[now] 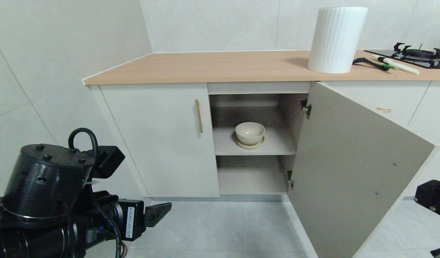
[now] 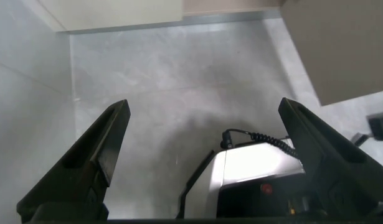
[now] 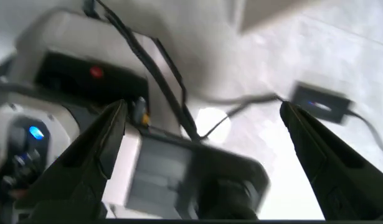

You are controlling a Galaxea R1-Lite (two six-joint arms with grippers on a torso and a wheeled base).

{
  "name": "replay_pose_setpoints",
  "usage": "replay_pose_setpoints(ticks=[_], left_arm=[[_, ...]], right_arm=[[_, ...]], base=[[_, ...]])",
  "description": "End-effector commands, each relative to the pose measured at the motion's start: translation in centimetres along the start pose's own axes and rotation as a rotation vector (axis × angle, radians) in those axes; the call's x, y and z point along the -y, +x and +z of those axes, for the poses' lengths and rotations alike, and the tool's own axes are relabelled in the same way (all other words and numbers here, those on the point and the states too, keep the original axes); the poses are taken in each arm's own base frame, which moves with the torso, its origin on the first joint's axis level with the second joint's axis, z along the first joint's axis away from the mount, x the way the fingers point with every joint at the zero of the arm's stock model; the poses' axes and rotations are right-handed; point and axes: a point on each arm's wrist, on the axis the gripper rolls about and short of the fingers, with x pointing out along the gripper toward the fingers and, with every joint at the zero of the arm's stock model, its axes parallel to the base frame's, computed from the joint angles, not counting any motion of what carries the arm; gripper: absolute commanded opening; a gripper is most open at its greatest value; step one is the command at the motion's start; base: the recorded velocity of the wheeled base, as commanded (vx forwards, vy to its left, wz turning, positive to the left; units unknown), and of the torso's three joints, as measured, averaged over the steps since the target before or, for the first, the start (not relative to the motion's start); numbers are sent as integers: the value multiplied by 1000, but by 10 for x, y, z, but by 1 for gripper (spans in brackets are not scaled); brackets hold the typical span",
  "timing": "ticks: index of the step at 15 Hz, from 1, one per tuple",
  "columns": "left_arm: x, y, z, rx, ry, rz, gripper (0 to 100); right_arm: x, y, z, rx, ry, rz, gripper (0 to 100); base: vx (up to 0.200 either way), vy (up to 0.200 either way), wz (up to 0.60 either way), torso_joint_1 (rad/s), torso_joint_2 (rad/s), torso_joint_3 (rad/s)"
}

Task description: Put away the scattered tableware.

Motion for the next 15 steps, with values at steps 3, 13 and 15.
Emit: replay_pose_setpoints(ticks=[3,13,15], left_arm=[[0,0,0,0,-1,0,100],[0,1,-1,-4,1,2,100],[0,0,0,-2,0,-1,100]], right_arm=[[16,-11,3,-2,77,-106,100],[92,8,56,174,494,-430,100],[104,15,65,210,538,-455,100]], base=[[0,0,0,0,0,0],[0,0,0,0,0,0],[0,0,0,0,0,0]])
